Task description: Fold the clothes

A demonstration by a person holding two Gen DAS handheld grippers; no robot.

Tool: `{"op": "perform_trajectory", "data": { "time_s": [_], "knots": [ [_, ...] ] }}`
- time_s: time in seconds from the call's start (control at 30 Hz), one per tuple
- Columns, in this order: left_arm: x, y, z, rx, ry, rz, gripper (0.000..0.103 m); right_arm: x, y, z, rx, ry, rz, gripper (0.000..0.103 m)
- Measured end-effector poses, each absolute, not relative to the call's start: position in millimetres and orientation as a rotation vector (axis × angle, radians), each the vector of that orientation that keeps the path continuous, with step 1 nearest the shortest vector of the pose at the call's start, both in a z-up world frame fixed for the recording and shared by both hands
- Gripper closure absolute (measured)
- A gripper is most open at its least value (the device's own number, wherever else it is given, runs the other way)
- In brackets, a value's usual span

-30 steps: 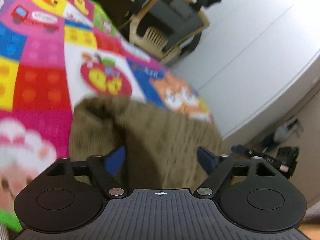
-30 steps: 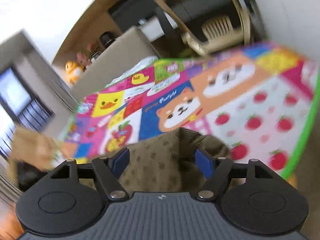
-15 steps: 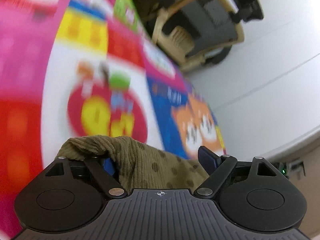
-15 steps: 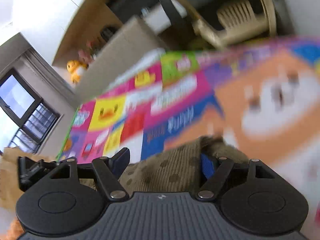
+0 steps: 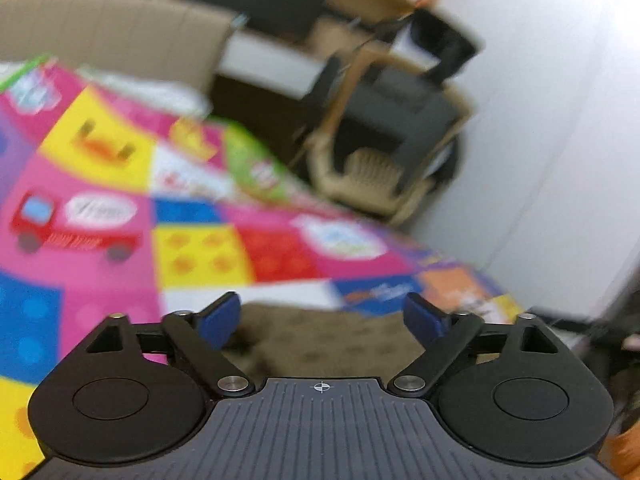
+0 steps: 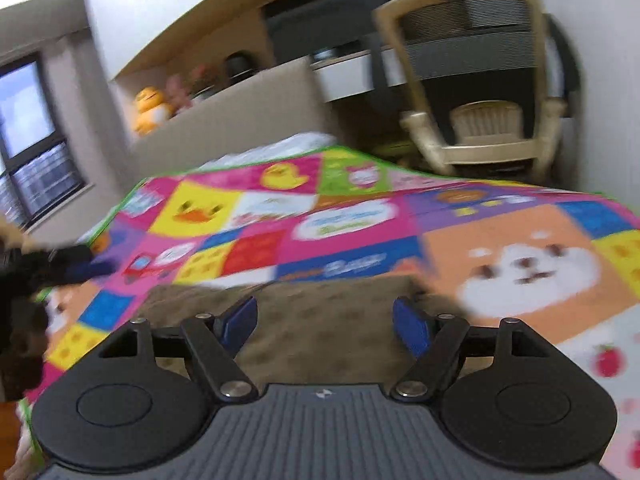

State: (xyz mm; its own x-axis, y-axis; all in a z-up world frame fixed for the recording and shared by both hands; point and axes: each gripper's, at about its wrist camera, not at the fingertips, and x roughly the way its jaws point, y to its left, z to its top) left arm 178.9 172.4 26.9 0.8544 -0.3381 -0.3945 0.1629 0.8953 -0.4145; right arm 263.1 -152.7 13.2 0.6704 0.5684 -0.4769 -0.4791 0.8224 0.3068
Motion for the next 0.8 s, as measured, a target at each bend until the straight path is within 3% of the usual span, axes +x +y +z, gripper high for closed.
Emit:
{"op": "perform_trajectory", "data": {
  "time_s": [0.1, 0.23, 0.4, 0.47, 0.63, 0.8],
  "knots": [
    [198, 146, 27, -0.399, 0.499, -0.391, 0.006, 268, -114, 0, 0.042, 0.625, 0.601, 0.026],
    [244, 125, -20, -0.426, 0.727, -0.358, 0.007, 283, -94, -37, -0.022, 0.78, 0.601, 0.02],
    [243, 131, -42, -0.412, 0.735, -0.351, 0.007, 263, -96, -28, -0.057, 0.735, 0.587, 0.02],
    [231, 130, -35, -0.401, 0.73, -0.323, 0.007, 242, -104, -22, -0.083, 0.679, 0.573, 0.019],
    [167, 124, -24, -0.309, 0.682, -0.306, 0.006, 200, -120, -35, -0.242, 0.68, 0.522, 0.0],
    [138, 113, -43, -0.2, 0.676, -0.255, 0.005, 197, -128, -46, -0.173, 0.728, 0.496, 0.0]
  ]
}}
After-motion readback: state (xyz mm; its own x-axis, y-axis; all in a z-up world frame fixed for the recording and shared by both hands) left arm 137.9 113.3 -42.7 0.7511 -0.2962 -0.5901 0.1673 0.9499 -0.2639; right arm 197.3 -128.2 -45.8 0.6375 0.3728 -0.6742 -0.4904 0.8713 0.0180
